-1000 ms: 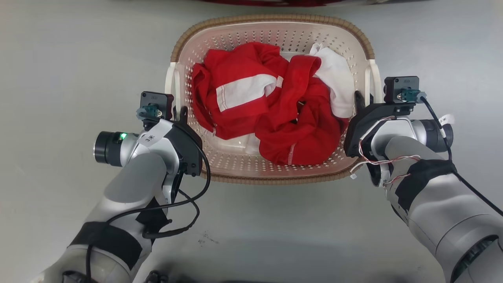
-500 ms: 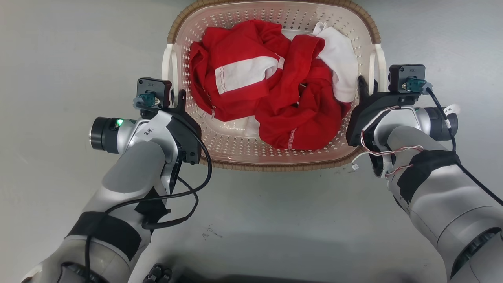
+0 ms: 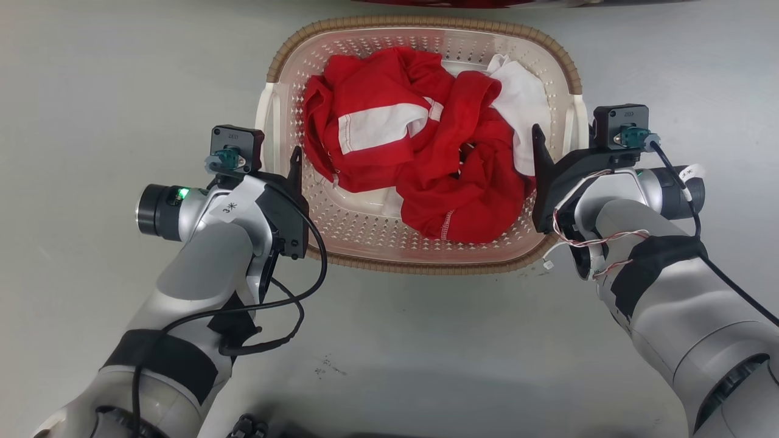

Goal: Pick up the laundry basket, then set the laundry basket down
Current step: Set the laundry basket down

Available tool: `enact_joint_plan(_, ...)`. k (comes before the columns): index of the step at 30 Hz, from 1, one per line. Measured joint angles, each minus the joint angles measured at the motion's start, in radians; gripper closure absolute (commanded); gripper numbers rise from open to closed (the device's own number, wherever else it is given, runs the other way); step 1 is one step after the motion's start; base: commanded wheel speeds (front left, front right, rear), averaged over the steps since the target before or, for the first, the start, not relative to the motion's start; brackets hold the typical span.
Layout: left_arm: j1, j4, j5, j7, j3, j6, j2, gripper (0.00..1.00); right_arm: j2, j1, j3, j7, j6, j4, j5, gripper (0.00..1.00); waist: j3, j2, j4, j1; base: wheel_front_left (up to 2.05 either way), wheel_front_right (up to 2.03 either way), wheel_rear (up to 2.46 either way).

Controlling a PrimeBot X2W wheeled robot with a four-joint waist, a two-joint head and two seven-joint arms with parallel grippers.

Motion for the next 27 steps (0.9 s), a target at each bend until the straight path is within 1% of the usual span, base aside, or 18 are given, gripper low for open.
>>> enact_joint_plan(11, 0.003, 0.013, -0.007, -0.02, -0.001, 0.001, 0.0, 0.0, 0.003, 0.0, 0.0, -0.013, 0.006, 0.015, 0.0, 0.0, -0.036, 0.0, -0.005, 0.0, 0.0, 0.0, 0.0)
enact_joint_plan(24, 0.033, 0.016, -0.012, -0.068, 0.004, -0.001, 0.0, 0.0, -0.002, 0.01, -0.01, -0.049, 0.044, 0.016, -0.01, 0.0, -0.139, 0.0, -0.024, 0.0001, 0.0, 0.0, 0.0)
enact_joint_plan(25, 0.033, 0.016, -0.012, -0.068, 0.004, -0.001, 0.0, 0.0, -0.002, 0.01, -0.01, -0.049, 0.044, 0.016, -0.01, 0.0, -0.139, 0.0, -0.024, 0.0001, 0.0, 0.0, 0.0)
enact_joint_plan(27, 0.049, 0.009, -0.012, -0.082, 0.007, -0.001, 0.0, 0.0, -0.002, 0.038, -0.022, -0.056, 0.046, 0.014, -0.004, 0.0, -0.172, 0.0, -0.03, 0.0001, 0.0, 0.0, 0.0)
